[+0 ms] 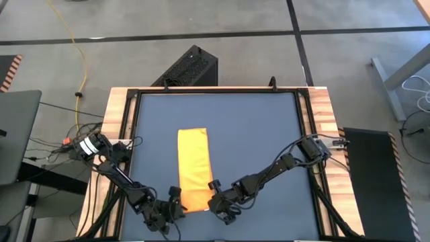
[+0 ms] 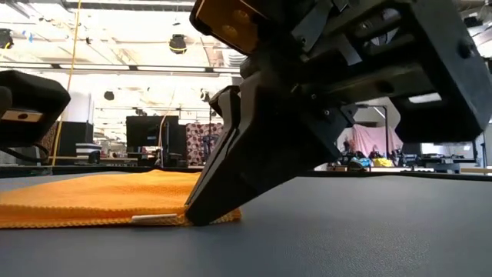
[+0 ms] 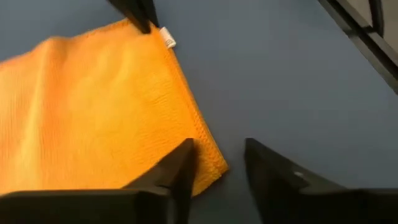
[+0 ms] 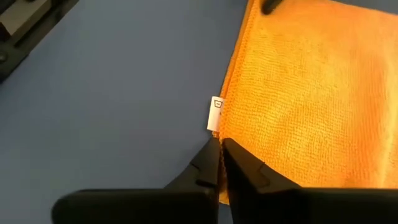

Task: Roll towel
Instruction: Roll the yellow towel

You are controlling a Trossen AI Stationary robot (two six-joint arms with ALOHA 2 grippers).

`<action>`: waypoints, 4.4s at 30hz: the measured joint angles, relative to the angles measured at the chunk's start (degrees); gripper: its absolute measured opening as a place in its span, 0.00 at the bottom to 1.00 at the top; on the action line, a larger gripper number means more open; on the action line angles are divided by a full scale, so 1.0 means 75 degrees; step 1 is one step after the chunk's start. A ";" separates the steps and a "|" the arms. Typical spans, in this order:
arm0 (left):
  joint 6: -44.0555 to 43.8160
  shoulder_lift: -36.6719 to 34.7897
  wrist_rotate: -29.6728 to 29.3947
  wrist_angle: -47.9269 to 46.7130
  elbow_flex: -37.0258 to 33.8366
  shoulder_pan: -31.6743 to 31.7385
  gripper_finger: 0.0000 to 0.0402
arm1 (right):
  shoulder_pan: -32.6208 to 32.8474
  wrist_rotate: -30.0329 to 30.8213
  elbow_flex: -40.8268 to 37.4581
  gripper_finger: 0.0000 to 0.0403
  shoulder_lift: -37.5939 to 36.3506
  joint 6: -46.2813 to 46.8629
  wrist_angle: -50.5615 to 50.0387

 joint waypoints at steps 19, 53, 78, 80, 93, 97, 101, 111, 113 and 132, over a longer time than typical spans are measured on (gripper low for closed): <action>-0.2963 -0.0032 0.1263 0.1110 -0.0009 0.0052 0.00 | -0.0204 -0.1612 0.0011 0.05 -0.0127 0.2009 -0.0626; -0.3874 -0.0188 -0.0776 0.1014 -0.0057 -0.0437 0.00 | -0.0481 -0.3320 -0.0042 0.05 -0.0149 0.6651 -0.0171; -0.0895 -0.0869 -0.0737 0.1189 -0.0020 -0.0341 0.06 | -0.0617 -0.3324 -0.0010 0.05 -0.0013 0.8508 -0.0115; -0.0921 -0.0869 -0.0692 0.1170 -0.0020 -0.0398 0.06 | -0.0552 -0.3309 0.0013 0.05 0.0079 0.8548 -0.0112; 0.0213 0.0242 -0.1197 0.1170 0.1307 -0.0345 0.07 | -0.0648 -0.3059 -0.0001 0.05 0.0090 0.8461 -0.0164; 0.0076 0.0211 -0.1139 0.1074 0.1309 -0.0413 0.07 | -0.0693 -0.3116 -0.0004 0.05 0.0093 0.8406 -0.0159; -0.0254 0.0262 -0.0749 0.0987 0.1225 -0.0412 0.05 | -0.0696 -0.3110 -0.0007 0.05 0.0096 0.8403 -0.0150; -0.0584 0.0262 -0.0456 0.0614 0.1037 -0.0219 0.00 | -0.0699 -0.3099 -0.0007 0.05 0.0099 0.8399 -0.0142; -0.0638 0.0302 -0.0336 0.0542 0.1037 -0.0167 0.00 | -0.0699 -0.3096 -0.0007 0.05 0.0099 0.8397 -0.0142; -0.2153 0.0740 0.0110 -0.0129 0.1052 -0.0086 0.00 | -0.0793 -0.3171 -0.0010 0.19 0.0080 0.7893 -0.0083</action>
